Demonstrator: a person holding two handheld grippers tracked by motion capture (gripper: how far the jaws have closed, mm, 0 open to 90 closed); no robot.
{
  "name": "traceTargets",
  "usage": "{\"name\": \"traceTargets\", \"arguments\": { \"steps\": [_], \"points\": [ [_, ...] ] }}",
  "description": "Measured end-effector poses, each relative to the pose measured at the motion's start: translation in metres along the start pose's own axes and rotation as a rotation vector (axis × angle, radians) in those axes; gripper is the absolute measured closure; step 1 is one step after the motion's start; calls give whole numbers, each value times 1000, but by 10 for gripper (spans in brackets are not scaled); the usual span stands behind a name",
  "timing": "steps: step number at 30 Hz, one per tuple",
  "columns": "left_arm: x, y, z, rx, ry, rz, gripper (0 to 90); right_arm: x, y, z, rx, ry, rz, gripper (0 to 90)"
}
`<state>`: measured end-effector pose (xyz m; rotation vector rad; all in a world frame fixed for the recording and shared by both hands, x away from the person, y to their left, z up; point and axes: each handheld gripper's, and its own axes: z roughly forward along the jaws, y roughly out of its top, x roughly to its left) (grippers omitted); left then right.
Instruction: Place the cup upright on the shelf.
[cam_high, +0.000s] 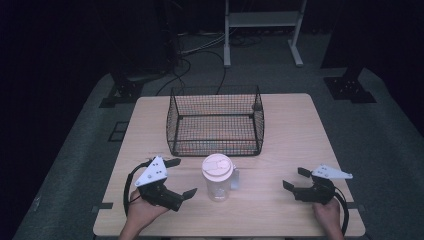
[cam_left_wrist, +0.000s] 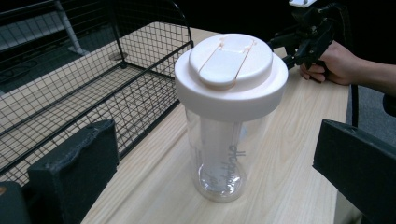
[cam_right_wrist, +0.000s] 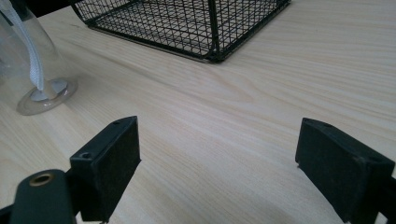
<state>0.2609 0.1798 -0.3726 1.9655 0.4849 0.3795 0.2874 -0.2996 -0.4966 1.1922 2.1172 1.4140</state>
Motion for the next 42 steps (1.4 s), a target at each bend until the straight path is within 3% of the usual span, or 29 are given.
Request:
{"name": "traceTargets", "arguments": {
  "steps": [18, 29, 42],
  "points": [
    [-5, 20, 25, 61, -75, 25, 0, -1, 0, 0, -2, 9, 0, 129],
    [1, 22, 41, 120, -85, 14, 0, -1, 0, -1, -6, 14, 3, 129],
    [0, 26, 58, 181, -101, 29, 0, -1, 0, -1, -7, 16, 2, 129]
  ]
}}
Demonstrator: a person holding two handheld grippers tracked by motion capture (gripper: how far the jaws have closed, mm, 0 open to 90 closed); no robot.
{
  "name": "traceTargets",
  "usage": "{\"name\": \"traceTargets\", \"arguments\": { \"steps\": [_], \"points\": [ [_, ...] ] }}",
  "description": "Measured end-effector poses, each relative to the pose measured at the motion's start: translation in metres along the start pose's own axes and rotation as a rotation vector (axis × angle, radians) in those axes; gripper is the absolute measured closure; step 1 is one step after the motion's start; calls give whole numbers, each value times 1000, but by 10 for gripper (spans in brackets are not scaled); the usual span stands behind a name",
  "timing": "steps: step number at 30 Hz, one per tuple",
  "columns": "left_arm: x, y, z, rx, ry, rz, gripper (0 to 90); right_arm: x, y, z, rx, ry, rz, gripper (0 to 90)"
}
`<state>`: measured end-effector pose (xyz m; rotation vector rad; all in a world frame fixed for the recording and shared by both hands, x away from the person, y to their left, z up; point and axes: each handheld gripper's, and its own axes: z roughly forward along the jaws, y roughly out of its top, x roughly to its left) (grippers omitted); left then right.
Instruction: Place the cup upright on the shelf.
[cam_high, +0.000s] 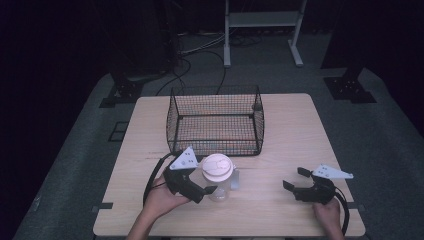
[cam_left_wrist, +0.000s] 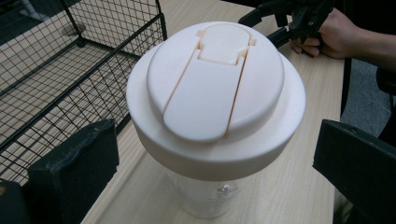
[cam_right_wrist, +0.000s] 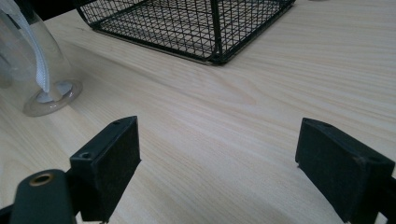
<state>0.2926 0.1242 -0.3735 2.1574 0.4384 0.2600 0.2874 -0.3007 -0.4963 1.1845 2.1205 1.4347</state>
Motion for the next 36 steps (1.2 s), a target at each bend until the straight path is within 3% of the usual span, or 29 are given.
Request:
{"name": "traceTargets", "arguments": {
  "steps": [13, 24, 36],
  "points": [
    [4, 7, 12, 50, -11, -9, 0, 0, 0, 0, 0, 1, -6, 129],
    [3, 14, 22, 91, -14, 18, 0, 0, 0, 0, 0, 3, -7, 129],
    [4, 19, 31, 123, -29, 15, 0, 0, 0, 0, -2, 4, -7, 129]
  ]
}}
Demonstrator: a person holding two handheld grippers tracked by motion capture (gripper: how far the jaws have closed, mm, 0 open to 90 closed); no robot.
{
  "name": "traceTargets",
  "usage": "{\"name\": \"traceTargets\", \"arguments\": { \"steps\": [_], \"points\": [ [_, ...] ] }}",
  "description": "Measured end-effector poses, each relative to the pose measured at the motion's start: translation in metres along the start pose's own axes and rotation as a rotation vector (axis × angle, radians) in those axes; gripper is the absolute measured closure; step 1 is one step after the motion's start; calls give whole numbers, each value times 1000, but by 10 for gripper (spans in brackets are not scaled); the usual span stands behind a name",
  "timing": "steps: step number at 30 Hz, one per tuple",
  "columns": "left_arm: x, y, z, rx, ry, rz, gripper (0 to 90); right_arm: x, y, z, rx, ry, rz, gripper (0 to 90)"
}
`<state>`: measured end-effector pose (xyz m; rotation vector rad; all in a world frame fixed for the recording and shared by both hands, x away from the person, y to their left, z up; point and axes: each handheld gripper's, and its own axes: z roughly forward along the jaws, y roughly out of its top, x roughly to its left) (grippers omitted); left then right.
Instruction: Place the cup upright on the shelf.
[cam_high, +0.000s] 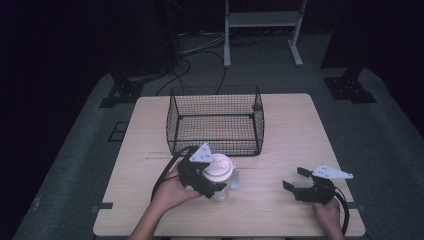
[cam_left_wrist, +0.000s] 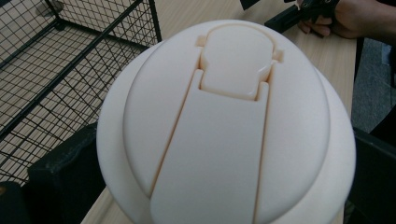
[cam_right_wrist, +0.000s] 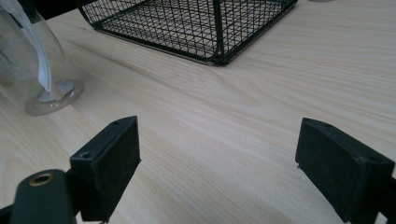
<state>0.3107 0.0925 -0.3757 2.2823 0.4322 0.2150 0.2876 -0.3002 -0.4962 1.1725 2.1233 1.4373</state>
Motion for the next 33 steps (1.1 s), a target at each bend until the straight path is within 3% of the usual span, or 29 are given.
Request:
{"name": "traceTargets", "arguments": {
  "steps": [12, 17, 33],
  "points": [
    [1, 4, 8, 47, -5, -2, 0, 0, 0, 0, -1, 1, 0, 129],
    [2, 4, 8, 50, -17, -5, 42, 0, 0, 0, 0, 2, -1, 129],
    [4, 9, 6, 94, -15, -6, 48, 0, 0, 0, 0, 1, -2, 129]
  ]
}}
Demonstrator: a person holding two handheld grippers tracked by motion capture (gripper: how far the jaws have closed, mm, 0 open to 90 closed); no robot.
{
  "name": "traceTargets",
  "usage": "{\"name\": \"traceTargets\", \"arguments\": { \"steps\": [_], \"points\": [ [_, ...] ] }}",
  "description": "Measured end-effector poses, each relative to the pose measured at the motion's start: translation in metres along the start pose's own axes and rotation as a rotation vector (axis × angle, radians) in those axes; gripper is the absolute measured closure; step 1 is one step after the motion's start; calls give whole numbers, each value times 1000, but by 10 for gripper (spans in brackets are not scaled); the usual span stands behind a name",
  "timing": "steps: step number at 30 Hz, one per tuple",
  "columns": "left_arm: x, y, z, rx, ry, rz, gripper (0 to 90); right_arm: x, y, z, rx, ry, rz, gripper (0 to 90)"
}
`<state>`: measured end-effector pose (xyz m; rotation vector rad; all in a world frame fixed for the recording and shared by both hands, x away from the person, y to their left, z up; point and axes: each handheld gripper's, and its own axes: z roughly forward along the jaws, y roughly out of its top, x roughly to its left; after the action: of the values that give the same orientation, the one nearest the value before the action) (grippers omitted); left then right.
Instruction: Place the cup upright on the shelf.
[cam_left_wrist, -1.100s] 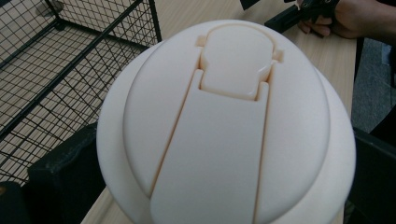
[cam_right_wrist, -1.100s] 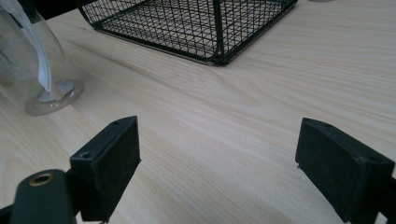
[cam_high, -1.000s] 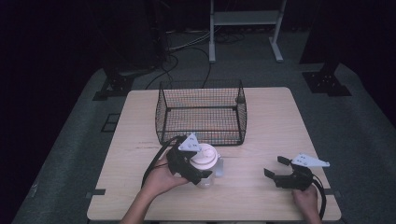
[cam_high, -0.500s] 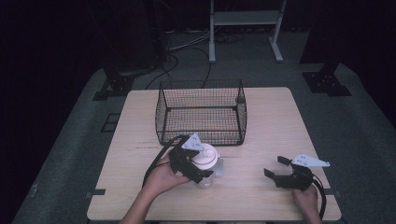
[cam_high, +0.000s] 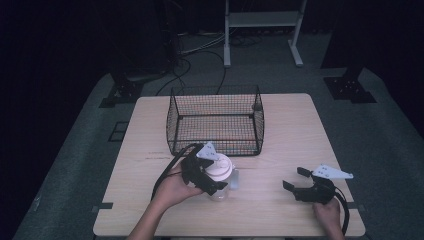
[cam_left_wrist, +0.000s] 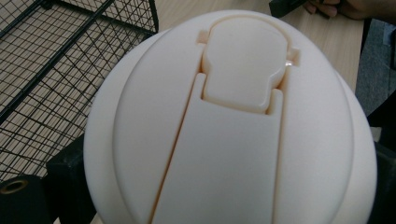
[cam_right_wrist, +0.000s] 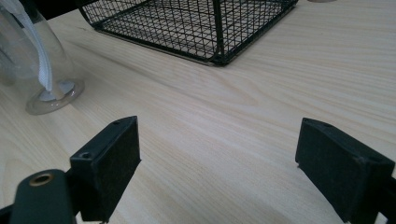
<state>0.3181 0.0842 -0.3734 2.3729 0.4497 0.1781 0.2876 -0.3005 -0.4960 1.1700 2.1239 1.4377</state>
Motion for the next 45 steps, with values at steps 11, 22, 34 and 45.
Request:
{"name": "traceTargets", "arguments": {
  "steps": [11, 22, 34, 45],
  "points": [
    [-1, 9, -9, -6, 11, 17, 49, 0, 0, 0, -1, 0, 1, 129],
    [2, 23, -25, -11, 20, 36, 50, 0, 0, 0, -1, -1, 0, 129],
    [9, 45, -48, -7, 25, 54, 50, 0, 0, 0, -4, -1, 7, 129],
    [16, 72, -66, 14, 40, 74, 50, 0, 0, -1, -7, 0, 7, 129]
  ]
}}
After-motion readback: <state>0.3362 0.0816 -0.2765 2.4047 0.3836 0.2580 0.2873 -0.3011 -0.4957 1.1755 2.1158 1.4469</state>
